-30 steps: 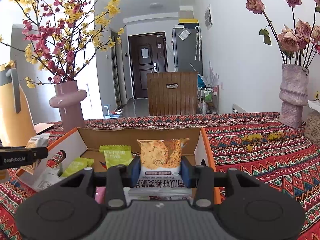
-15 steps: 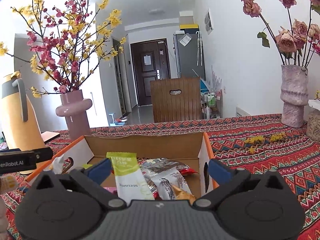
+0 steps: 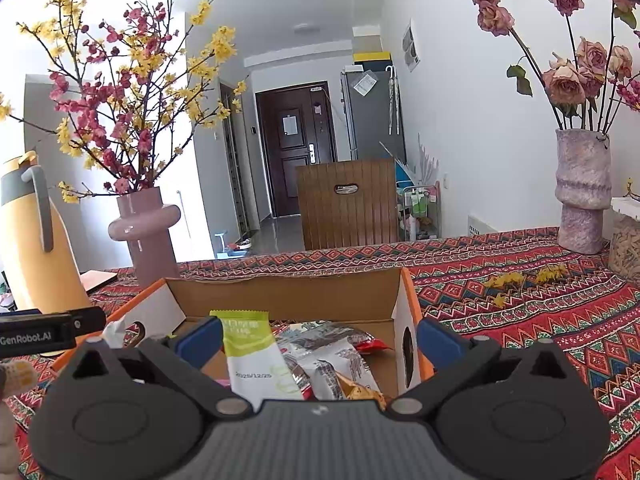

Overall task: Organize snacks
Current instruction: 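Lower both cookie packets into the box and open both grippers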

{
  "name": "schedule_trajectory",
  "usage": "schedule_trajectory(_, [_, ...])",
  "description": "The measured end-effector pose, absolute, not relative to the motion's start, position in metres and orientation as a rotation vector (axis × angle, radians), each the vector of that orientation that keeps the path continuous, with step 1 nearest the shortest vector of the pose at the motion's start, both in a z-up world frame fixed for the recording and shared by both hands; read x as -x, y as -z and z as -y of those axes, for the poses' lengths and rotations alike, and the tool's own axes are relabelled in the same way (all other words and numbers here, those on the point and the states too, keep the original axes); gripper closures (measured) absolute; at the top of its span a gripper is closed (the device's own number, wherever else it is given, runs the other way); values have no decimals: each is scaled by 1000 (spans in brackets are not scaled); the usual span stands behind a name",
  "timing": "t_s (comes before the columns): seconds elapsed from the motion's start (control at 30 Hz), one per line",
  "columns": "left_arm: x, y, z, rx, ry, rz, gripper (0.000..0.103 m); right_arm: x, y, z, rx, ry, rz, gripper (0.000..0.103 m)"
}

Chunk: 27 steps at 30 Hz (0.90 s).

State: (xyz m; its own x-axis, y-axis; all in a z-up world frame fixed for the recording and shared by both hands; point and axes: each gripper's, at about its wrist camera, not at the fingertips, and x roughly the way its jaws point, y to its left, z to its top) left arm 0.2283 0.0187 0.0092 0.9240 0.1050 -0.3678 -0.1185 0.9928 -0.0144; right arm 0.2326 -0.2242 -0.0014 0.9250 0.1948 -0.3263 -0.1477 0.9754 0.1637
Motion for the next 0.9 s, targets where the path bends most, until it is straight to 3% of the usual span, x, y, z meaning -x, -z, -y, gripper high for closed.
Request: schedule_trajectory(0.9, [-181, -42, -23, 74, -25, -423, 0, -175, -37, 215, -128, -233, -266, 0])
